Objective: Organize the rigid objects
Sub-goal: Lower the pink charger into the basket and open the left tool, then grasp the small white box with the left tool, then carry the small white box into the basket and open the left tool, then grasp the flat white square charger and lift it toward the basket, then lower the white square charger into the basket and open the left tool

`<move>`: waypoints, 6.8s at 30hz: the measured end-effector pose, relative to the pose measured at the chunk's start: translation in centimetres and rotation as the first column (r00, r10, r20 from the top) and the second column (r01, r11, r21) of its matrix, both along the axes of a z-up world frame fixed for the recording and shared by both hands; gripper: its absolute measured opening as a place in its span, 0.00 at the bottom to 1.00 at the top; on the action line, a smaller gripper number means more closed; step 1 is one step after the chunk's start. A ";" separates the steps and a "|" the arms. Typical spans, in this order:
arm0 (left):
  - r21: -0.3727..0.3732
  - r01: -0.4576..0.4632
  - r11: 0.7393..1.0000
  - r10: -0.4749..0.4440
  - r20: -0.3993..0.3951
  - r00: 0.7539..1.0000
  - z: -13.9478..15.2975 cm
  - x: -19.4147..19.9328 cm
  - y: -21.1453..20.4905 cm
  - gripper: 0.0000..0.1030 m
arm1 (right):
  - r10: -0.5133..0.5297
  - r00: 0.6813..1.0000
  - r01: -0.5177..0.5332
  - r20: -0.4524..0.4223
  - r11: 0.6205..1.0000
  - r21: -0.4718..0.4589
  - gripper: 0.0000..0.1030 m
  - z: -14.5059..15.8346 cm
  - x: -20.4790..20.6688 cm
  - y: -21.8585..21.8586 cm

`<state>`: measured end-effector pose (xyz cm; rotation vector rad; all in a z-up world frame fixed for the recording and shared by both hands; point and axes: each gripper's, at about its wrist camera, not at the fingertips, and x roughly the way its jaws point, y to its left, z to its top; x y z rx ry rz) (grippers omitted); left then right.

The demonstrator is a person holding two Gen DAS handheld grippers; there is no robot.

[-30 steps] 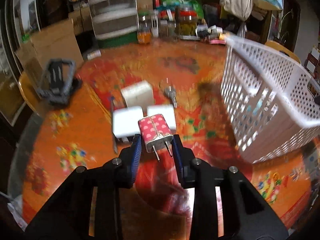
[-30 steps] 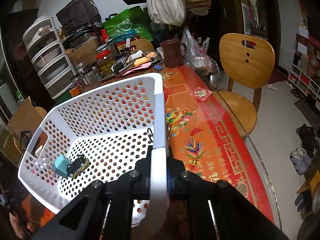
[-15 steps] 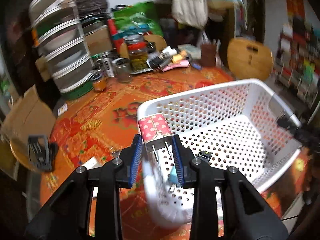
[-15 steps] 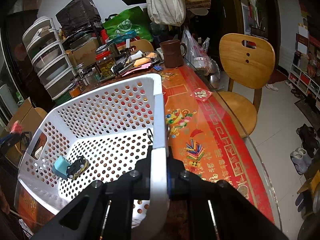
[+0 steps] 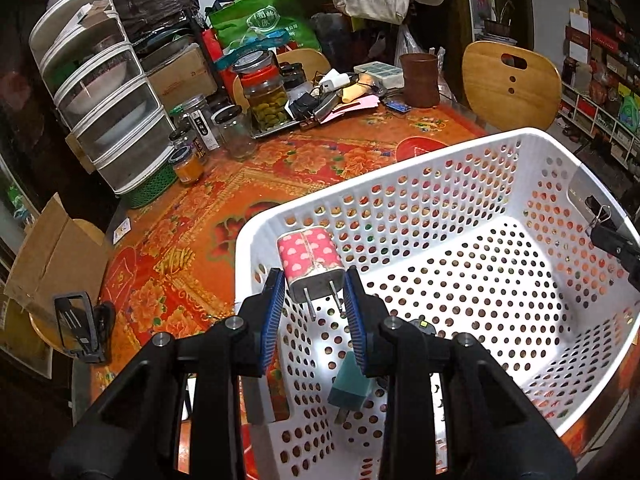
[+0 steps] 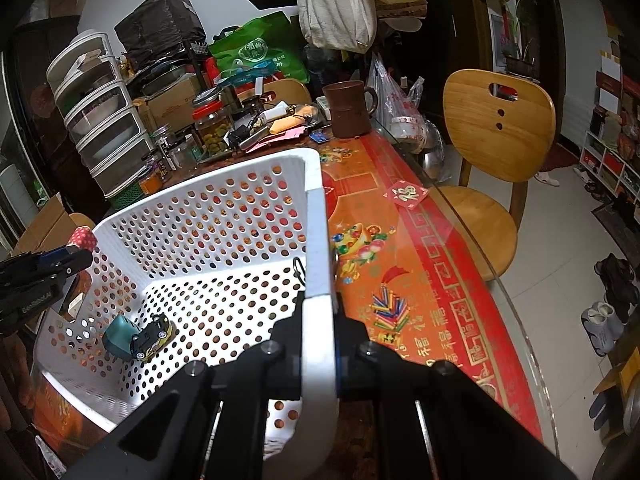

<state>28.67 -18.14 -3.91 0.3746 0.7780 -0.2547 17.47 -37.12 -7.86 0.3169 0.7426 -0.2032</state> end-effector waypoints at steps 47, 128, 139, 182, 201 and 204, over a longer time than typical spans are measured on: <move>-0.240 -0.327 0.914 0.321 -0.068 0.945 -10.0 4.9 23.8 0.45 | -0.022 0.999 0.021 -0.026 0.999 -0.050 0.07 -0.1 0.3 0.7; -0.169 -0.345 0.923 0.333 -0.091 0.938 -2.8 1.4 22.9 0.99 | -0.002 0.999 0.000 -0.036 0.998 -0.062 0.08 0.0 0.8 0.3; -0.222 -0.363 0.905 0.319 -0.211 0.924 -9.4 0.7 26.4 0.99 | -0.011 0.999 0.008 -0.045 0.997 -0.074 0.08 0.0 0.9 0.6; -0.163 -0.225 0.961 0.241 0.090 0.966 3.3 -2.6 17.2 0.43 | -0.013 0.998 0.007 -0.059 0.996 -0.090 0.08 -0.3 1.5 0.7; 0.059 -0.010 0.998 0.008 0.048 0.999 1.6 -1.2 -0.2 0.43 | -0.013 0.998 0.006 -0.067 0.995 -0.095 0.08 -0.4 1.5 0.9; 0.085 0.003 0.996 -0.006 0.034 0.999 0.3 -0.9 -1.5 0.42 | -0.013 0.998 0.007 -0.066 0.995 -0.095 0.08 -0.3 1.5 0.8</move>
